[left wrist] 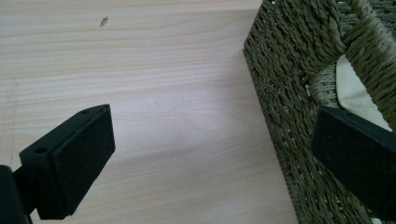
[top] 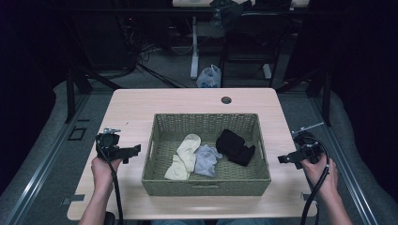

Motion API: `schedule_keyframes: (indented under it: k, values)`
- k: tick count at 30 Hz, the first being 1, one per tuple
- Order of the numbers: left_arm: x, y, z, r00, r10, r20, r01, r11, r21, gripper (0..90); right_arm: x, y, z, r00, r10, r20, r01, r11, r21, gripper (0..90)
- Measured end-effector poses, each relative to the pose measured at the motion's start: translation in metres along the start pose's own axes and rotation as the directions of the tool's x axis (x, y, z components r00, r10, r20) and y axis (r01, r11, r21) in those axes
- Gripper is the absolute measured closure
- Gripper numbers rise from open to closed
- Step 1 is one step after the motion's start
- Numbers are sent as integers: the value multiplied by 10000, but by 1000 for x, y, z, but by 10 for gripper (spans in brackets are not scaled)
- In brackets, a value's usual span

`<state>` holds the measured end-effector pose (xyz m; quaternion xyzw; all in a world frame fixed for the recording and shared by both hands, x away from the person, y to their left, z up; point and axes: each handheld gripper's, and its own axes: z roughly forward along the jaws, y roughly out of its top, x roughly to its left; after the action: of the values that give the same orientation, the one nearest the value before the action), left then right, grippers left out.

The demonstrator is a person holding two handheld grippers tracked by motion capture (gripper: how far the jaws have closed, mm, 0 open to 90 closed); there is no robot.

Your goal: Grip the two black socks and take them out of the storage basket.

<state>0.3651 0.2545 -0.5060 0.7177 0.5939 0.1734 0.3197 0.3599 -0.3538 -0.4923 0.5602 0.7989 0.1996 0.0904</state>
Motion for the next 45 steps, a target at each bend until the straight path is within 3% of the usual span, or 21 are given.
schedule_keyframes:
  k: [8, 21, 23, 29, 40, 45]
  values:
    - [-2, 1, 0, 9998, 138, 143, -136, 9998, -110, 1, 1, 0, 1, 9997, 121, -230, -126, 9997, -225, 0]
    - [2, -1, -2, 9999, 89, -118, -91, 9999, -122, 2, 7, 4, -8, 9988, -450, -194, 437, 9971, -623, 0]
    - [4, -2, -2, 9999, -39, -125, 37, 9998, -170, 2, 11, 8, -13, 9963, -840, -176, 822, 9931, -841, 0]
    - [7, -4, -4, 9992, -265, -305, 257, 9992, -291, 15, 20, 16, -27, 9932, -1159, 102, 1162, 9838, -1363, 0]
    - [7, -4, -5, 9993, -341, -168, 337, 9991, -242, 16, 35, 34, -44, 9951, -985, -69, 961, 9818, -1637, 0]
    - [6, -4, -5, 9984, -390, -412, 379, 9989, -276, 18, 47, 48, -55, 9908, -1348, 101, 1344, 9755, -1739, 0]
